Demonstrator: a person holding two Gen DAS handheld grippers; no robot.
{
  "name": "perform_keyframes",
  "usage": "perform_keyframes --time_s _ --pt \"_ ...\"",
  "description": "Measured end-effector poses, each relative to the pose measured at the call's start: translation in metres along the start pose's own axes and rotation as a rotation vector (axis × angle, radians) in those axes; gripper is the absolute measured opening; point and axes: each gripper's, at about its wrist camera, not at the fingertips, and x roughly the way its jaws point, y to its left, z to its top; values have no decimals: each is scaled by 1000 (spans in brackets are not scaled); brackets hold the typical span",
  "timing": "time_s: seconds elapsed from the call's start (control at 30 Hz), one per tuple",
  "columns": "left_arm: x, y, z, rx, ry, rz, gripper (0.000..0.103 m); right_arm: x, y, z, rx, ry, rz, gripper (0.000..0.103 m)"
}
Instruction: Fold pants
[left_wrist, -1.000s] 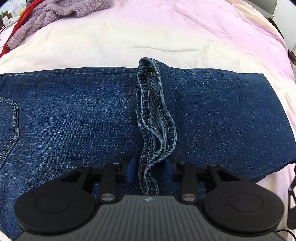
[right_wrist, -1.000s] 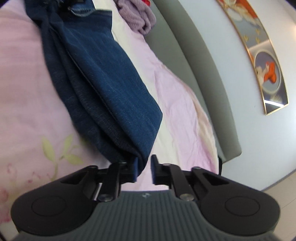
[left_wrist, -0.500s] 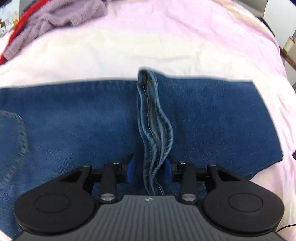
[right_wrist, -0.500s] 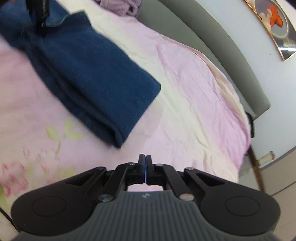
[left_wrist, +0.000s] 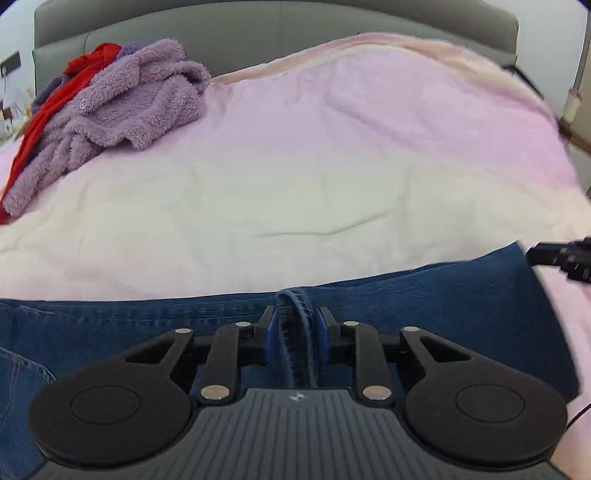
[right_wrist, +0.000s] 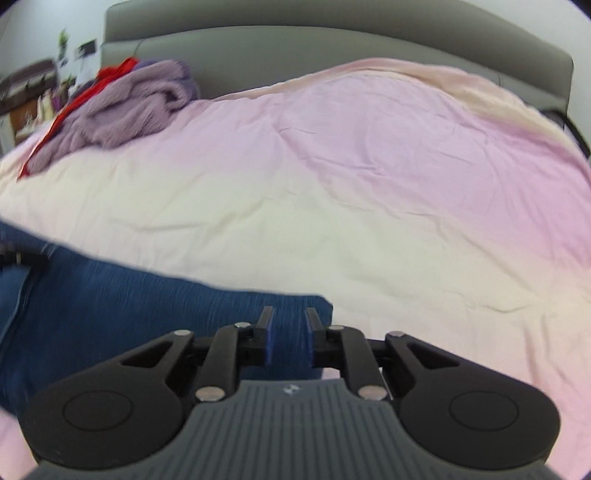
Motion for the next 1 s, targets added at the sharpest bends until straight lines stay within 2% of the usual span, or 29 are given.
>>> perform_keyframes --time_s 0.1,0.13,0.17,0.2,0.3,0.37,0.47,0.57,0.67,0.77,0.9,1.0 --pt "21 7 -8 6 56 34 28 35 -10 5 47 65 -2 9" --pt "27 9 -13 13 78 43 26 44 -11 2 52 85 -10 9" --pt "35 10 -19 27 116 77 19 55 -13 -1 60 109 -5 9" --pt "40 13 -25 38 122 90 18 64 -14 -7 64 133 -5 9" --pt "33 20 -29 31 96 57 18 76 -16 -24 63 159 -9 9" --pt "21 25 -27 19 90 52 15 71 -18 -22 69 152 -6 9" --pt "-10 28 -22 17 24 19 15 41 -20 -22 67 122 12 12" --pt "-41 13 -23 55 -11 -44 15 6 -16 -31 48 116 50 12" --pt "-57 -12 -33 116 -2 -84 16 -24 -11 -46 29 119 84 12" --pt "-56 -33 -53 180 17 -76 16 -41 -3 -65 9 134 104 12" --pt "-38 -36 -73 162 89 -87 16 -50 4 -88 -19 140 81 15" --pt "-27 -35 -84 169 105 -55 15 -48 5 -104 -20 160 80 16"
